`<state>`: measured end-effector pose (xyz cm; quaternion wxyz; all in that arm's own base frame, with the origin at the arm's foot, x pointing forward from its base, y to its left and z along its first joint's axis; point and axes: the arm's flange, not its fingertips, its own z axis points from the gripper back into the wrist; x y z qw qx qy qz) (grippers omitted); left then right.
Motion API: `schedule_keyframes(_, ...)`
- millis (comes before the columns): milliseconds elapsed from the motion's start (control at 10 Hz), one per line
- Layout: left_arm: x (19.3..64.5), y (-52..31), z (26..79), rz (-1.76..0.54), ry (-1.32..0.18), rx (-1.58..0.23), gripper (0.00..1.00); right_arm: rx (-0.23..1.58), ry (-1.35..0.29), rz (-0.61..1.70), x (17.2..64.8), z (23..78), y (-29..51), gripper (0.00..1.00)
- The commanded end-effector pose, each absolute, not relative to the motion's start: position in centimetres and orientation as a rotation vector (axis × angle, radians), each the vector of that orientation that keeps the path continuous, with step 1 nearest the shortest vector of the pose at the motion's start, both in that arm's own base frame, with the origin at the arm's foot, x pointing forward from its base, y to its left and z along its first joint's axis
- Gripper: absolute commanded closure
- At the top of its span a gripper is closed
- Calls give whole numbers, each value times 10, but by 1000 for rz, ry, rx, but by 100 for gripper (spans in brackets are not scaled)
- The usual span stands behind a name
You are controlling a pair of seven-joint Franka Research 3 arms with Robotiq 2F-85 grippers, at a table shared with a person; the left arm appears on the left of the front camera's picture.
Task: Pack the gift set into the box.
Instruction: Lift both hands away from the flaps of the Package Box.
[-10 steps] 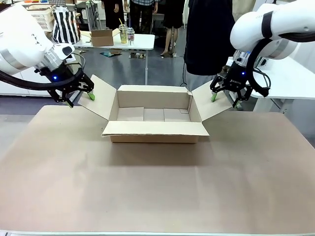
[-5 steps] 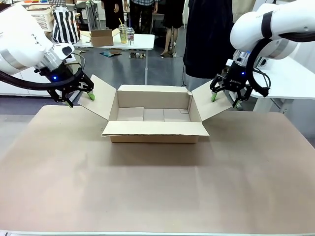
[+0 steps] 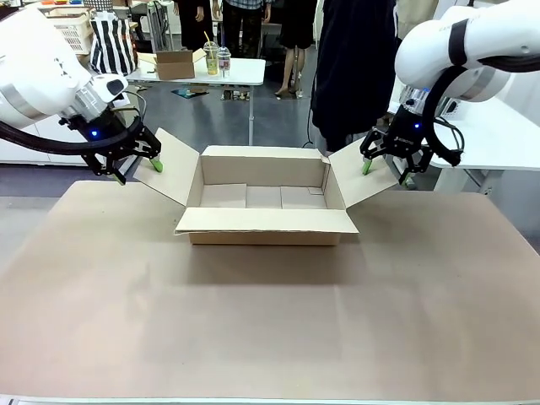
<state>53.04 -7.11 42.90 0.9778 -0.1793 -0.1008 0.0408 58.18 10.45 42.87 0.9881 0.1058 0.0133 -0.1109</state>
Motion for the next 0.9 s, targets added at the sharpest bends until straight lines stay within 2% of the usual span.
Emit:
schedule_keyframes(0, 528, -72, 431, 95, -209, -342, 0, 190, 29, -233, 582, 433, 105, 0)
schedule_keyframes(800, 528, -72, 431, 95, -209, -342, 0, 190, 29, -233, 582, 433, 105, 0)
